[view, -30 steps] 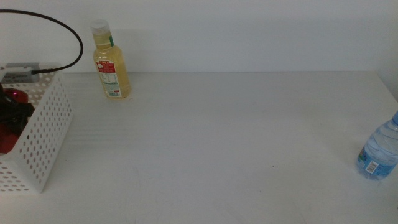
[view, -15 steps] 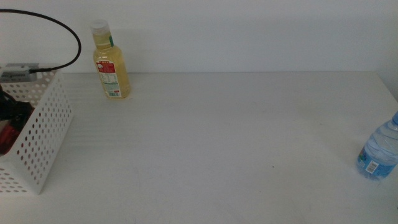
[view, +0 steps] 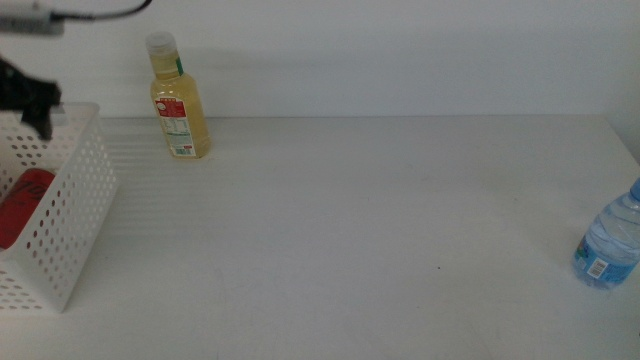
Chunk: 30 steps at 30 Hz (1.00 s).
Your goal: Use arms to grab the bottles and put them into the dustbin to the left of the table.
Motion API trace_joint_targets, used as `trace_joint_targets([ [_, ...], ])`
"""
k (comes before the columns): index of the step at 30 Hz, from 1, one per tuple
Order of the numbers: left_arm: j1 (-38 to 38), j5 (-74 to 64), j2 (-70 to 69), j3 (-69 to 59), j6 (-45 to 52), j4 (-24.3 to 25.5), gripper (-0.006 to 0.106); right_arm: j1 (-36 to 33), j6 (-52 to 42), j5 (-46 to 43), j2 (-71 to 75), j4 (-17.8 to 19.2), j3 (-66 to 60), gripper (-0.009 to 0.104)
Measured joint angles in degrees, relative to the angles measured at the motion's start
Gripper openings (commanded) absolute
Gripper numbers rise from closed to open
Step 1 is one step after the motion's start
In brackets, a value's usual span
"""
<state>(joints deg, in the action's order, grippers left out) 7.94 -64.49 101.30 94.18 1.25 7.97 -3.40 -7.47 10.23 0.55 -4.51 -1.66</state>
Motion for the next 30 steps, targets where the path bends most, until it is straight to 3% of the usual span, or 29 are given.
trace_joint_targets([
  [16, -15.5, 4.0, -18.2, -4.5, -7.0, 0.8, 0.083, 0.0, 0.0, 0.0, 0.0, 0.0, 0.0, 0.07],
  [30, -17.3, 44.0, -34.8, -40.9, -8.7, 0.8, 0.083, 0.0, 0.0, 0.0, 0.0, 0.0, 0.0, 0.07],
])
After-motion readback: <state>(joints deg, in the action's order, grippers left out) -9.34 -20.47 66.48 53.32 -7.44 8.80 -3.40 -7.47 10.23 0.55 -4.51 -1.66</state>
